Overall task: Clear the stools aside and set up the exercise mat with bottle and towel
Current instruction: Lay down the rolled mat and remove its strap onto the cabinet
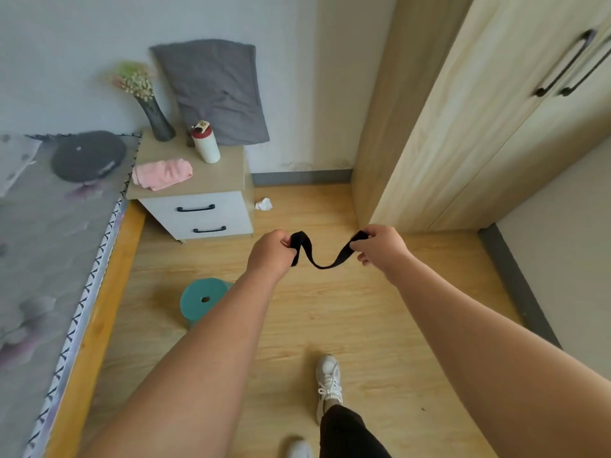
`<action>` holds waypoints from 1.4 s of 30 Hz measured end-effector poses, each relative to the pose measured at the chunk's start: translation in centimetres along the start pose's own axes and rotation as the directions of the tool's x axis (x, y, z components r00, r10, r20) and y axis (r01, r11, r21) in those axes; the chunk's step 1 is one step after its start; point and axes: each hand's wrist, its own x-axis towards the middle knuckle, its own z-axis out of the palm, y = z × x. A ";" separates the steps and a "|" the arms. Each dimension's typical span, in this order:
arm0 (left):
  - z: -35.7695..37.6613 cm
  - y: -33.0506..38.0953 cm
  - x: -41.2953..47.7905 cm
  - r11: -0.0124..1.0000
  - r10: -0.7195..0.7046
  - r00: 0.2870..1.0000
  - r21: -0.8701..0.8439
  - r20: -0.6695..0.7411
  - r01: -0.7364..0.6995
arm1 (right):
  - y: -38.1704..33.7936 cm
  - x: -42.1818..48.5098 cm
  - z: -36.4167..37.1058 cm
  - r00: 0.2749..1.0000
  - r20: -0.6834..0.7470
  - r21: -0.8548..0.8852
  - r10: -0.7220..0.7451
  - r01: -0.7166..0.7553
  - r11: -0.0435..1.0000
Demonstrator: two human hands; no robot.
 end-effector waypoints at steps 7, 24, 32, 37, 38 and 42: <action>-4.5 2.0 12.7 0.996 -0.087 0.991 -0.035 -0.104 0.084 | -9.6 13.7 1.2 0.992 0.106 -0.144 -0.071 0.086 0.986; -19.1 -4.0 36.6 0.947 -0.319 0.925 -0.097 -0.206 0.305 | -30.7 34.9 17.8 0.937 0.323 -0.157 -0.135 0.193 0.969; -19.8 -10.3 48.8 0.891 -0.438 0.889 -0.197 -0.134 0.409 | -33.0 46.1 26.9 0.927 0.364 -0.232 -0.086 0.180 0.956; -17.2 -15.5 56.7 0.878 -0.475 0.864 -0.157 -0.168 0.452 | -31.8 54.1 33.7 0.908 0.417 -0.320 -0.042 0.190 0.928; -16.7 -16.4 58.0 0.874 -0.483 0.859 -0.153 -0.168 0.462 | -31.4 55.4 34.8 0.904 0.427 -0.334 -0.030 0.189 0.923; -15.1 -18.9 61.6 0.850 -0.522 0.839 -0.169 -0.154 0.499 | -30.0 59.4 38.3 0.893 0.449 -0.379 -0.002 0.193 0.905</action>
